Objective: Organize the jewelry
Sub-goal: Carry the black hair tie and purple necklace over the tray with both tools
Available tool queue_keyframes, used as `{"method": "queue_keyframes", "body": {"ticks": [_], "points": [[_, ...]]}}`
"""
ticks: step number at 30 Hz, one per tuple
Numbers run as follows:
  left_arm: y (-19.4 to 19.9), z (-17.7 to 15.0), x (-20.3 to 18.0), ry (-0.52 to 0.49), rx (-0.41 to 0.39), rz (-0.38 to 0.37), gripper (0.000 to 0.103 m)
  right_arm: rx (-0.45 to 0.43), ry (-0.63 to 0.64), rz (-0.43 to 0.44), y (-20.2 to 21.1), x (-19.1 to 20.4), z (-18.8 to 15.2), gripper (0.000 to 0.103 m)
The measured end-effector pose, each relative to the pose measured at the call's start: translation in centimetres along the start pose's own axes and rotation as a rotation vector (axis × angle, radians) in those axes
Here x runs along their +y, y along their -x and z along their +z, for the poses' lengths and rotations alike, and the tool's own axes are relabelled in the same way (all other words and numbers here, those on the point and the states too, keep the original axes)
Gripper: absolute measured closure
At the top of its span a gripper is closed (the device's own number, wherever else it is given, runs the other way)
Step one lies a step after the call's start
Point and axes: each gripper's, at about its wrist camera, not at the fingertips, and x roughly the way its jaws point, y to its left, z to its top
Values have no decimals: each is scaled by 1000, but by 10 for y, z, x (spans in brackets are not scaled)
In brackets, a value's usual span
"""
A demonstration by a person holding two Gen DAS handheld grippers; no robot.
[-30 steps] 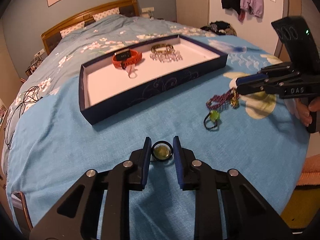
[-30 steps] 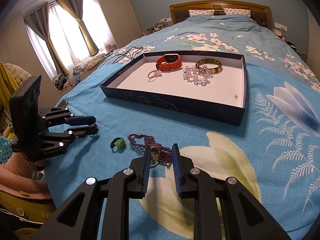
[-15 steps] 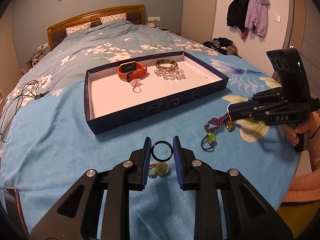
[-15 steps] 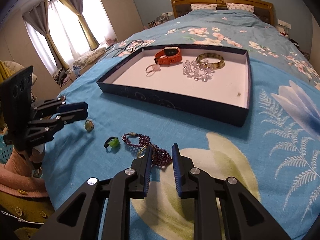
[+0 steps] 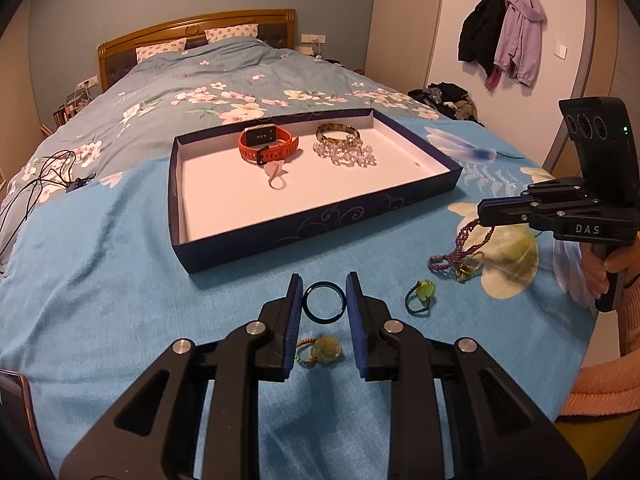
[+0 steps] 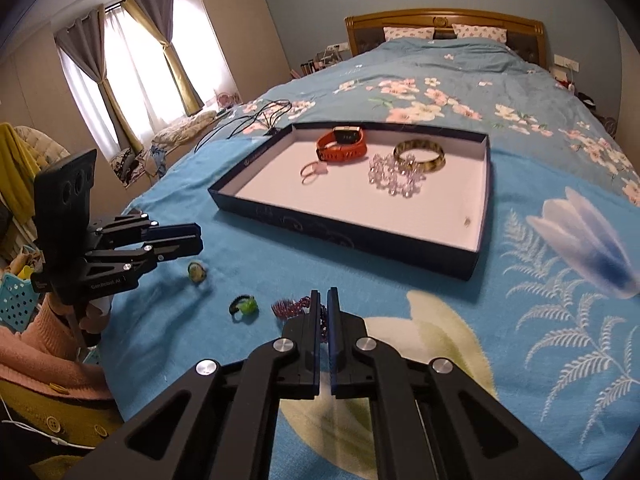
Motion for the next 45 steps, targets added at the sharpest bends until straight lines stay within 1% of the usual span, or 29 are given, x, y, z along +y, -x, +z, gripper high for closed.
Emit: {"method": "queue_keyframes", "body": {"ticks": [9,15,24,38,45], "points": [[8,21,-9,-23,-52,-6,81,-104,24,-36,23,6,22,101],[7,38,-9,-30,-75,-1,81,-143,22,-40,26,4,34,101],[1,55,-7,-31,-85,7,81,-184,31,-42,24,4,55,101],[-24,77,-1,-34,-74,24,81,-199,22,-50,10,-7,80,101],[-37,84,2,-28,-60,28,81,-180,1,-55,-7,-18,91,101]]}}
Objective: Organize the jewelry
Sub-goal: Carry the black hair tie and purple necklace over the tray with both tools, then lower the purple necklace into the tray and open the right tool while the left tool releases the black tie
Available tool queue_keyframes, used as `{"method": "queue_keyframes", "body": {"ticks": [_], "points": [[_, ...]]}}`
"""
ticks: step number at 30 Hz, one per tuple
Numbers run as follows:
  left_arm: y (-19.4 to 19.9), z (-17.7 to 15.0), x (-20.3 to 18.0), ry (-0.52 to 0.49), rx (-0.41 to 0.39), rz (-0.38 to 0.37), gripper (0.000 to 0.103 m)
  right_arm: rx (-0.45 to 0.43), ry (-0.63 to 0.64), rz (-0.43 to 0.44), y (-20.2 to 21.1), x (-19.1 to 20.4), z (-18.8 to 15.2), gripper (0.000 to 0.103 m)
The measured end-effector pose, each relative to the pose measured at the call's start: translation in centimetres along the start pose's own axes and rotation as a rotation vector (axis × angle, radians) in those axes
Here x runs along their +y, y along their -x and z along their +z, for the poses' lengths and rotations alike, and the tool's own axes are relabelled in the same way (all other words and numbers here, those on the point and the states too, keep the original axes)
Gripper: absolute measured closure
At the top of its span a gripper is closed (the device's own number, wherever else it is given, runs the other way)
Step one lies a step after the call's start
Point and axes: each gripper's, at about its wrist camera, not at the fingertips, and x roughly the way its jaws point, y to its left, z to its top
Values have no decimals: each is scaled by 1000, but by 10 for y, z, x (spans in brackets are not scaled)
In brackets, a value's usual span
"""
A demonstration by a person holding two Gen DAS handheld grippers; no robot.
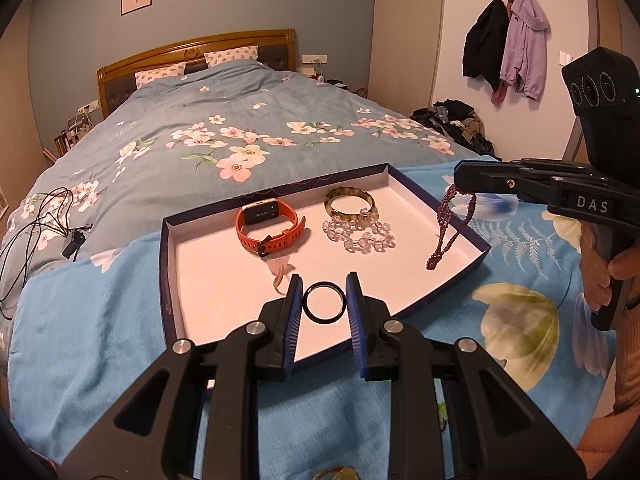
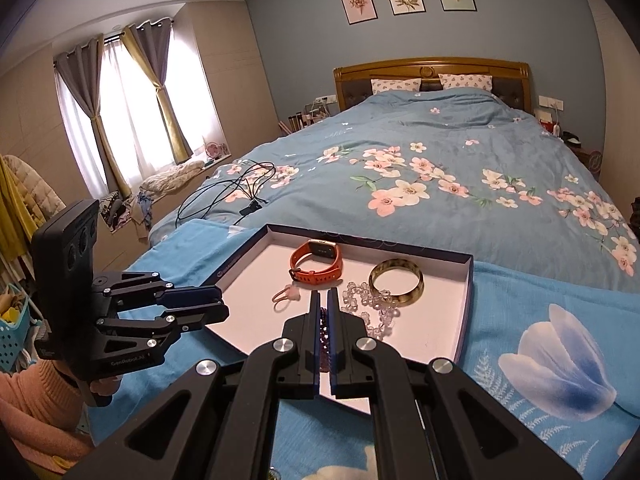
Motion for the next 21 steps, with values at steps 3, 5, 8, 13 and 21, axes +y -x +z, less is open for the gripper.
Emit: {"method": "queue_keyframes", "body": {"ticks": [3,5,8,13,21], "points": [[-6,1,1,1,8,5,81,8,-2,0,-6,-2,1,101],[-10,1,2,1,16,9,81,15,0,-2,-11,-3,2,101],[-16,1,1,-1,27,14,81,25,-3,-2,-17,-4,3,101],[-25,2,3,4,44,19,81,40,-7,-7,-25,-7,3,101],[-40,2,7,17,73,25,81,58,-26,-9,-36,-15,3,101]]}}
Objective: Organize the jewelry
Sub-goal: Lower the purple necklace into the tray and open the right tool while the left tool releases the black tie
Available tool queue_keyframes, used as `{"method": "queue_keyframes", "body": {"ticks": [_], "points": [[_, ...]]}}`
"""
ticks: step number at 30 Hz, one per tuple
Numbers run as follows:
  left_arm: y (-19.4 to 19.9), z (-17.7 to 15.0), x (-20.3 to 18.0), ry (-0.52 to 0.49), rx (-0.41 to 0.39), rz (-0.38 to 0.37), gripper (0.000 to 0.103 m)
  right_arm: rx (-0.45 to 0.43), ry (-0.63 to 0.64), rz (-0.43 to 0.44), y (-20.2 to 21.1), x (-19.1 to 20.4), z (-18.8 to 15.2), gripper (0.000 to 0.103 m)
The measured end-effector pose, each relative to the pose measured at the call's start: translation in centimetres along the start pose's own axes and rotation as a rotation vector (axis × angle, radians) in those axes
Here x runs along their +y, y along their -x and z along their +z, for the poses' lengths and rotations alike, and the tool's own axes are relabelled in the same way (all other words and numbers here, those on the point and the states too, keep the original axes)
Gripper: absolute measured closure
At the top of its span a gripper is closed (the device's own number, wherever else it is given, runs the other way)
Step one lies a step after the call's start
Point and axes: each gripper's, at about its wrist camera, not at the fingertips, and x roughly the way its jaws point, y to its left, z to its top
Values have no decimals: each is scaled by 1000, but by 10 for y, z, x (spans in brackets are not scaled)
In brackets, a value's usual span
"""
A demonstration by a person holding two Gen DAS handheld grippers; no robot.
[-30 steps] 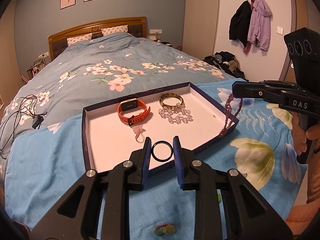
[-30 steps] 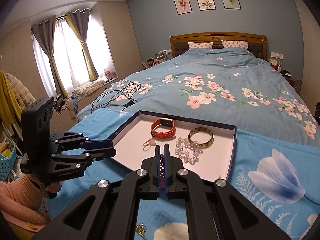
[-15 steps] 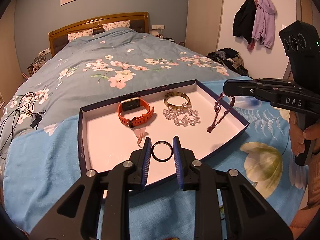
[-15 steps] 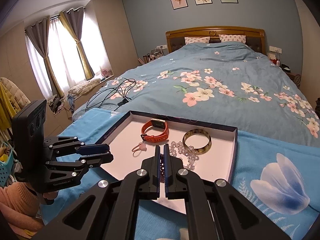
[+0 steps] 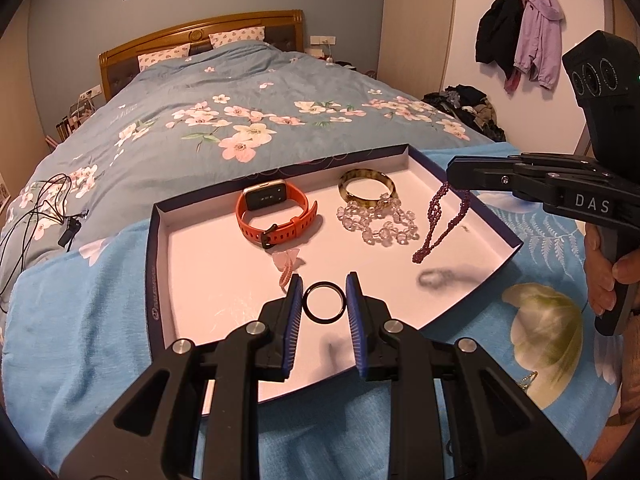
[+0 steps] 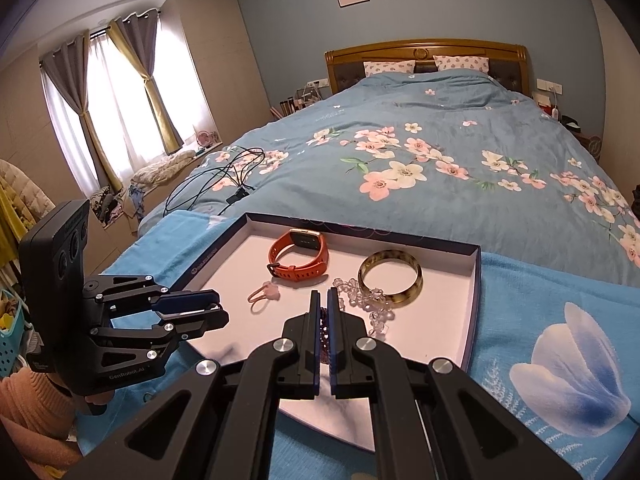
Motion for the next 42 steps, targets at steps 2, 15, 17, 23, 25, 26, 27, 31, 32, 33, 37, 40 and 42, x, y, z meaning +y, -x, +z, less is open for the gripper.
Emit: {"method": "queue_keyframes", "body": {"ticks": [2,15,17,23,25,26,27,31,32,33,37,40,42], "points": [[-3,0,0,3,7,4,81,3,-5,2,-2,-1,0,101],[-20,1,3,15,42,18,81,25,-20,-7,-16,-10,2,101],[-23,1,4,17,49,19,81,29,-22,-11,-18,-11,2,101],[-31,3,5,22,67,27,81,42,-35,-29,-28,-18,3,101],[-34,3,5,24,70,31,81,44,-44,-34,-30,-21,4,101],[-36,4,5,27,74,30,81,47,-51,-32,-32,-23,4,101],[-37,4,6,28,75,31,81,49,-55,-30,-34,-24,5,101],[-41,5,8,37,84,34,81,58,-62,-37,-40,-27,6,101],[-42,6,8,39,86,35,81,62,-63,-38,-42,-27,6,101],[-43,6,8,41,88,36,81,63,-63,-42,-43,-27,6,101],[-48,6,9,46,98,34,81,72,-71,-50,-48,-30,5,101],[-53,6,9,47,106,40,81,75,-78,-54,-52,-31,5,101],[-55,6,9,49,110,40,81,77,-78,-58,-53,-32,6,100]]}}
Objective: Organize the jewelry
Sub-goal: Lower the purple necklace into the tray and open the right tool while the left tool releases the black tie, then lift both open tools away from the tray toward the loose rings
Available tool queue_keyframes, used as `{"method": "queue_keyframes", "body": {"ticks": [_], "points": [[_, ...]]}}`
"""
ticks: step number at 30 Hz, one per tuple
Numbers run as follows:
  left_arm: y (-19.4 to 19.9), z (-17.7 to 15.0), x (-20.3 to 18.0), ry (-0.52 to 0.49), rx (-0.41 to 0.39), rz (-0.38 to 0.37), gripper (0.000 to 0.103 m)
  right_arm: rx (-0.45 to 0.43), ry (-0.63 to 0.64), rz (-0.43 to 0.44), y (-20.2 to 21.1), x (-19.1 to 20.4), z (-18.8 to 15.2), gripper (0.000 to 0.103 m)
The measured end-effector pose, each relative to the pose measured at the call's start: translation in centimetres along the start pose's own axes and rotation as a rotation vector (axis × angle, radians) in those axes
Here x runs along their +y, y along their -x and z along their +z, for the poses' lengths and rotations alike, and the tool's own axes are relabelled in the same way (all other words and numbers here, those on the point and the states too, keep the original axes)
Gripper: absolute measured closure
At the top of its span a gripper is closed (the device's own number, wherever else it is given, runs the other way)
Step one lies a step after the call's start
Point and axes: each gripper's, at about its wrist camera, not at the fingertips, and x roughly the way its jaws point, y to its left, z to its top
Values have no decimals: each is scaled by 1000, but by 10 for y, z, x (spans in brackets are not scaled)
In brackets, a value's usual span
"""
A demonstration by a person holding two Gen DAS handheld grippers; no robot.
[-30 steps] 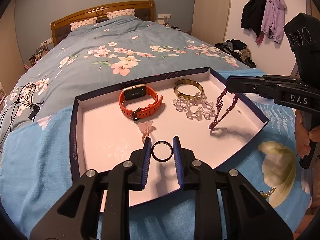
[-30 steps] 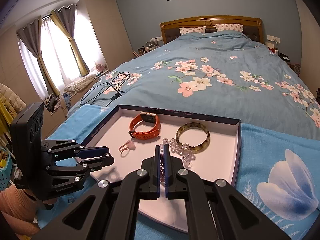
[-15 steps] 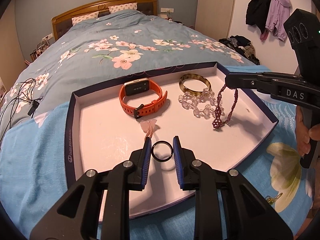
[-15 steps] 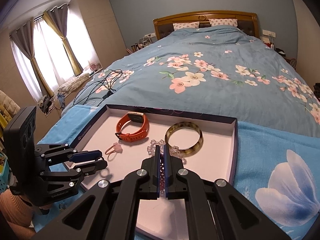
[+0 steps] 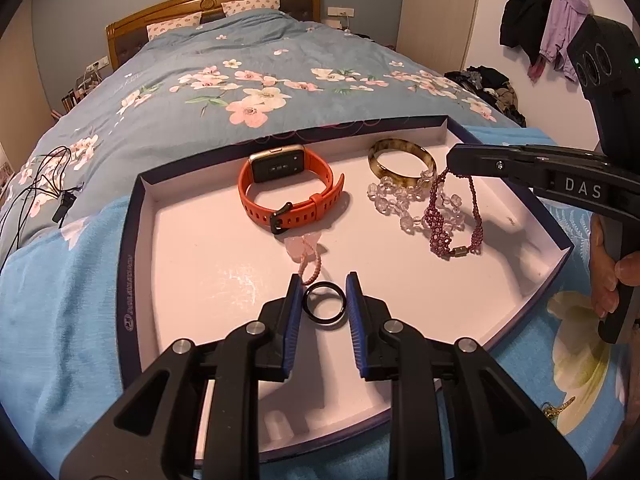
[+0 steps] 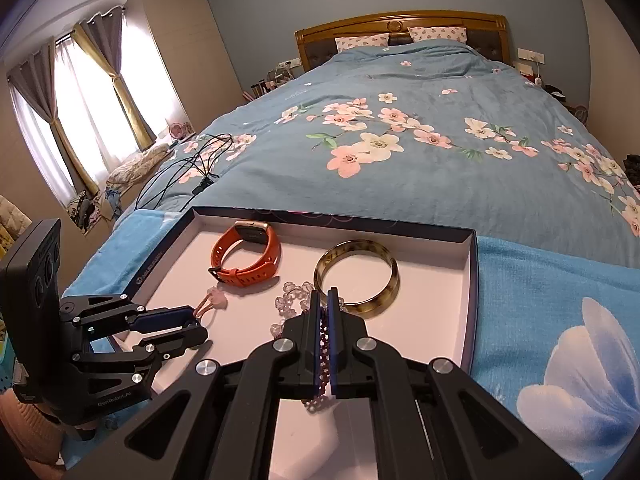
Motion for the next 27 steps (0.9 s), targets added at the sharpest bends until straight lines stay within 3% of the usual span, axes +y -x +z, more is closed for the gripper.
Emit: {"method": "queue_keyframes", "body": {"ticks": [9,14,21,27], "points": [[1,1,0,-1,-16,4,80,-8,-14,-4,1,-2,-1,96],[9,3,1,1,-46,-2,74,-22,-16,3,10,-1,-3,95],[48,0,-1,-25,-147,15,63,-65,2,35,41,11,-12,78],[90,-17,-4,-49,-215,24,56,-88,44,67,72,26,-31,72]]}}
